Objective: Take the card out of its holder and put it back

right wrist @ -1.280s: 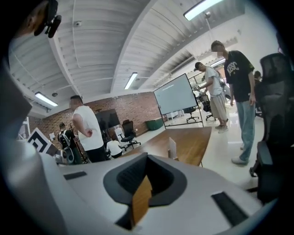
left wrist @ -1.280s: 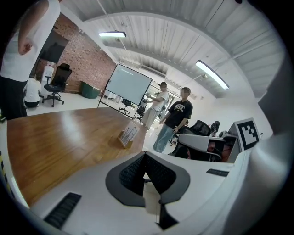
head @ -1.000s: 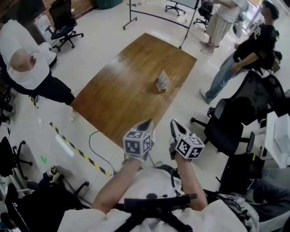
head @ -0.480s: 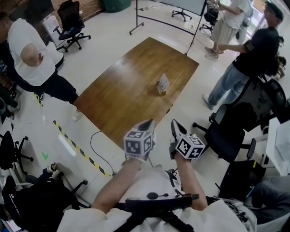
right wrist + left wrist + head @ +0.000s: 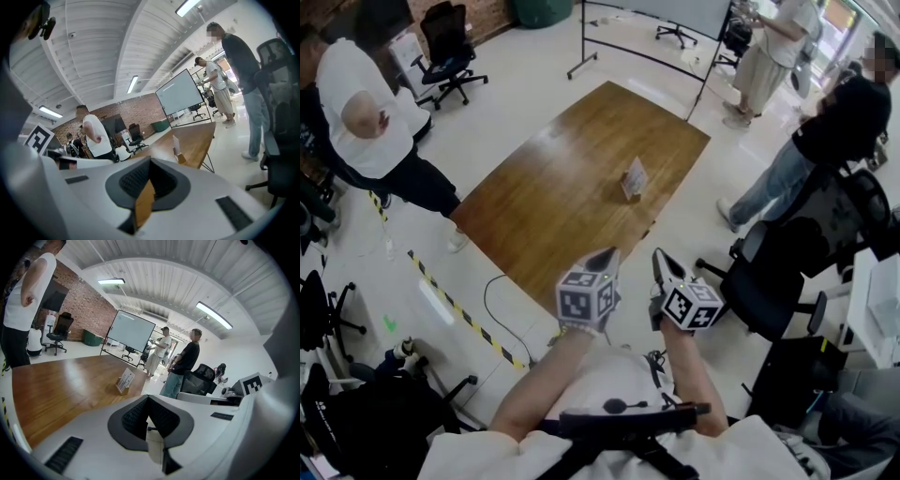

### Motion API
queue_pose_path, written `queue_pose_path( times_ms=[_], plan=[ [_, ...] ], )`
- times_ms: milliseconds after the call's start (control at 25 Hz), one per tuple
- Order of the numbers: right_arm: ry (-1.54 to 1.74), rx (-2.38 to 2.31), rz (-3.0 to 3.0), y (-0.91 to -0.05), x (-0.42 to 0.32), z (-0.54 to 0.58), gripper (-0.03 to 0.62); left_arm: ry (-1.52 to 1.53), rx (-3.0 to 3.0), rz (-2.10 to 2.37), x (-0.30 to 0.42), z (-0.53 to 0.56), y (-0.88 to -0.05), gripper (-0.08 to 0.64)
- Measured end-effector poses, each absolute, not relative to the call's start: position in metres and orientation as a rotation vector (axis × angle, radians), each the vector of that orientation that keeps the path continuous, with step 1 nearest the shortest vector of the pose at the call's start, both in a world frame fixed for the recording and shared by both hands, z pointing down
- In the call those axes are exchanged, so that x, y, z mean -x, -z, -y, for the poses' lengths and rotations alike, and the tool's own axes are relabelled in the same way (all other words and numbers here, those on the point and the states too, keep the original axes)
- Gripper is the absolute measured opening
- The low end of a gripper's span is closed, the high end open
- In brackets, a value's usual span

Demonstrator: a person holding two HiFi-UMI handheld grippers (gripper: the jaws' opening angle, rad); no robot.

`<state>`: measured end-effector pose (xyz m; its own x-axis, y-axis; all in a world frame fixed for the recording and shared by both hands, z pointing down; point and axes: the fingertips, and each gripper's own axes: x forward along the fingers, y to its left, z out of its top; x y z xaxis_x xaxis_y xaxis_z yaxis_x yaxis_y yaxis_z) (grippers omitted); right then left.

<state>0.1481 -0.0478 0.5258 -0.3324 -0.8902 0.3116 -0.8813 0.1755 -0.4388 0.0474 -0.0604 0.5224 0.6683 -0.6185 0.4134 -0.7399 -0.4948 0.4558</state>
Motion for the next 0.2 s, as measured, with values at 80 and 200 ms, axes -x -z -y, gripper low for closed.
queue_pose_path(
  times_ms=[80, 200],
  plan=[
    [0.87, 1.809, -2.398, -0.5246, -0.1487, 0.0484, -0.002, -0.258, -2.269, 1.045, -0.0472, 0.0612, -0.5221, -0.004],
    [0.871, 1.818, -2.39, -0.5238, -0.1508, 0.049, -0.002, -0.262, -2.27, 1.045, -0.0473, 0.0622, -0.5221, -0.004]
  ],
)
